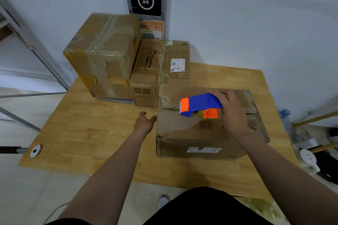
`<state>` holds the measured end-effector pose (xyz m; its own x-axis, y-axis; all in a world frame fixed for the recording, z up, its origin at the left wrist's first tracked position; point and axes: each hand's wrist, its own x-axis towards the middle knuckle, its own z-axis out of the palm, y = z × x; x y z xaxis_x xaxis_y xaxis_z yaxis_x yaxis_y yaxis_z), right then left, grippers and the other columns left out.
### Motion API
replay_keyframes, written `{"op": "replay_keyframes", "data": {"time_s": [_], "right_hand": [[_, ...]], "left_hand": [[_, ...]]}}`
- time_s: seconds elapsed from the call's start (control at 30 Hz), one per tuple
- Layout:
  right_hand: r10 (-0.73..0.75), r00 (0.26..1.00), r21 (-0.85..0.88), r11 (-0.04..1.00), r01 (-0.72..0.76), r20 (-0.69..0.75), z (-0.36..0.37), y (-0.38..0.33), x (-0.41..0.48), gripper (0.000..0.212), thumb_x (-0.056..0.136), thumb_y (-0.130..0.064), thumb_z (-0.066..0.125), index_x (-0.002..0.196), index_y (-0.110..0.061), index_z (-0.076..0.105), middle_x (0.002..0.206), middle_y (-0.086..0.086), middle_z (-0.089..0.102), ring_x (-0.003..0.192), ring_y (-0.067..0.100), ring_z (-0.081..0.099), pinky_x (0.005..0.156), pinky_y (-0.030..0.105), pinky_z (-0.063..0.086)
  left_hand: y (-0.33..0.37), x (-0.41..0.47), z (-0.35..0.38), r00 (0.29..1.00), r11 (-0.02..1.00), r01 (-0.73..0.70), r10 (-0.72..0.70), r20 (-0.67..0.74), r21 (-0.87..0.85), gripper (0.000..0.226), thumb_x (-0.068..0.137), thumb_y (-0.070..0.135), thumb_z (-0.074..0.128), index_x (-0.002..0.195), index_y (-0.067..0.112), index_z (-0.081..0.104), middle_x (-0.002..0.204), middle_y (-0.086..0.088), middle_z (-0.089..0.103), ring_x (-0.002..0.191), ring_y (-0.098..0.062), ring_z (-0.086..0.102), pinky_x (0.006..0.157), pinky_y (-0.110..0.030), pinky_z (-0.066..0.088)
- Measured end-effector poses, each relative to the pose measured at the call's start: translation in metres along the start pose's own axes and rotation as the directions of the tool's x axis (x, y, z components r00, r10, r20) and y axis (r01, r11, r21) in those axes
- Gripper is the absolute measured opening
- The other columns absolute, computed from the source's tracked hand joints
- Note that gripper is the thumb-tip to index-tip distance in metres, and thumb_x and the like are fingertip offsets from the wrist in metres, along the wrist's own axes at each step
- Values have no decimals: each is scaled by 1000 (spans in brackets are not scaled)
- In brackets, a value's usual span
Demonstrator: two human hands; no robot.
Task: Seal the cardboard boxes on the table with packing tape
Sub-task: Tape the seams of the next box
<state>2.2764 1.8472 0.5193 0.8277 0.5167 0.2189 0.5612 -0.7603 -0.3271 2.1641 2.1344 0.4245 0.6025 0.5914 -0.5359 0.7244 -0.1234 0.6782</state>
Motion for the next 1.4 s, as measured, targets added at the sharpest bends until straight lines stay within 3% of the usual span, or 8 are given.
{"op": "replay_keyframes", "data": {"time_s": [0.1,0.17,0.27,0.47,0.6,1.07,1.23,1.4], "right_hand": [[-21,1000,9,1000,22,-8,0,3,0,81,81,-1,69,147,-37,40,135,4,42,124,27,48,73,43,58],[-29,999,6,1000,29,-17,1,5,0,79,84,-3,67,149,-39,39,135,4,43,123,25,49,70,38,57],[-55,998,21,998,56,-16,1,12,-1,76,88,-8,64,151,-41,37,135,3,44,121,25,49,69,32,52],[-86,996,143,986,84,6,1,25,1,78,90,-11,65,152,-46,35,135,-1,43,109,21,53,70,31,49],[-115,993,221,969,109,13,-2,34,6,82,86,-8,68,150,-48,36,134,-6,43,102,20,56,71,41,56],[-324,946,88,943,321,18,-17,57,14,85,84,-9,71,152,-43,33,130,3,44,107,22,53,59,32,53],[-152,981,153,973,170,-123,-42,123,8,81,79,-4,60,146,-44,40,130,3,44,110,29,56,73,43,56],[-92,987,159,981,112,-131,-50,165,-8,73,83,-11,53,148,-43,41,129,5,45,109,31,56,68,44,55]], "left_hand": [[12,-15,-11,957,982,-182,187,-221,43,26,104,26,53,119,13,70,115,-8,73,99,-28,66,81,-37,50],[30,-30,-13,928,966,-259,251,-276,8,31,105,24,49,89,12,73,86,-9,72,77,-26,65,65,-34,46],[51,-44,-5,935,958,-272,285,-211,88,49,107,36,46,69,11,62,65,-5,59,59,-19,54,53,-31,34],[54,-39,16,956,981,-119,154,-250,151,50,108,45,40,89,10,69,78,-5,63,67,-17,57,54,-31,34],[52,-37,18,963,990,-80,107,-246,117,50,107,53,38,100,13,69,92,-5,64,80,-22,56,71,-35,40],[51,-36,22,938,955,21,84,-338,294,67,103,66,25,116,16,67,113,-15,67,105,-38,62,84,-46,47],[52,-35,23,932,946,26,95,-351,324,66,104,64,24,110,15,68,108,-14,67,98,-37,61,81,-46,47],[57,-33,25,936,951,39,72,-345,305,66,104,64,25,111,14,68,109,-16,66,103,-40,61,88,-51,50]]}}
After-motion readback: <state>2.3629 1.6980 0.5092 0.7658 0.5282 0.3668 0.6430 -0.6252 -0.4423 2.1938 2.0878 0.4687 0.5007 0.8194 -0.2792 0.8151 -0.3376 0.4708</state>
